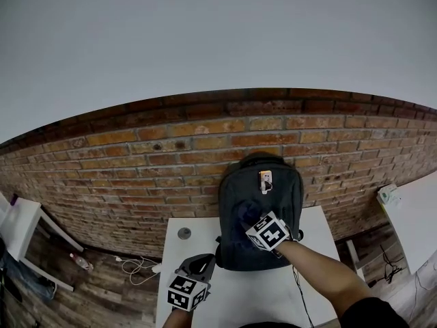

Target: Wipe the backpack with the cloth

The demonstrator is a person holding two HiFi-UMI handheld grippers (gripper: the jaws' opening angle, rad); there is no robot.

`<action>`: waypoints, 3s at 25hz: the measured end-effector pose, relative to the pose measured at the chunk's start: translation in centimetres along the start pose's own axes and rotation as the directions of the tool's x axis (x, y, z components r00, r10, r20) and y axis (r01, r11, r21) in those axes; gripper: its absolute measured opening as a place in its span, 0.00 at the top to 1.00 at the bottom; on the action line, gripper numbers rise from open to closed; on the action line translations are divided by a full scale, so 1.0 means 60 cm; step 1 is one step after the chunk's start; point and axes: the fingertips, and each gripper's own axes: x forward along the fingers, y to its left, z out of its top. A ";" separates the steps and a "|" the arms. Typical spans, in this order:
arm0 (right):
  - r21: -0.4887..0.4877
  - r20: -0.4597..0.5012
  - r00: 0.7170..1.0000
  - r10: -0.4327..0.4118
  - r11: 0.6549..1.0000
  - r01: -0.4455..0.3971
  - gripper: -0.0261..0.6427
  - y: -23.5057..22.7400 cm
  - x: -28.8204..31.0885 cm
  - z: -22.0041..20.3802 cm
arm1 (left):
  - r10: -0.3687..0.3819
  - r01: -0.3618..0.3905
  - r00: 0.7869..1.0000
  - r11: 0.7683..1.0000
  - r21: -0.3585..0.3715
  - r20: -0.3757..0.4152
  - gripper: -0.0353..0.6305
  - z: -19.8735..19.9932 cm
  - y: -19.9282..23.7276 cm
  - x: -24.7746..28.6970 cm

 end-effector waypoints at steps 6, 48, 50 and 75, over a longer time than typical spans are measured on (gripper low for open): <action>0.008 0.047 0.992 -0.115 0.993 0.115 0.88 -0.095 -0.004 0.077 | 0.006 -0.006 1.000 1.000 -0.004 -0.001 0.97 -0.003 0.004 -0.002; -0.289 -0.150 0.976 -0.159 0.951 0.111 0.88 0.024 0.117 0.133 | 0.078 -0.079 0.996 0.996 -0.043 -0.030 0.97 -0.047 0.047 -0.075; -0.330 -0.175 0.969 -0.176 0.937 0.110 0.88 0.037 0.119 0.119 | 0.071 -0.072 0.997 0.997 -0.041 -0.029 0.97 -0.049 0.043 -0.080; -0.441 -0.382 0.897 -0.224 0.897 0.035 0.88 0.241 0.116 -0.124 | 0.048 -0.049 0.998 0.998 -0.039 -0.042 0.97 -0.102 0.078 -0.177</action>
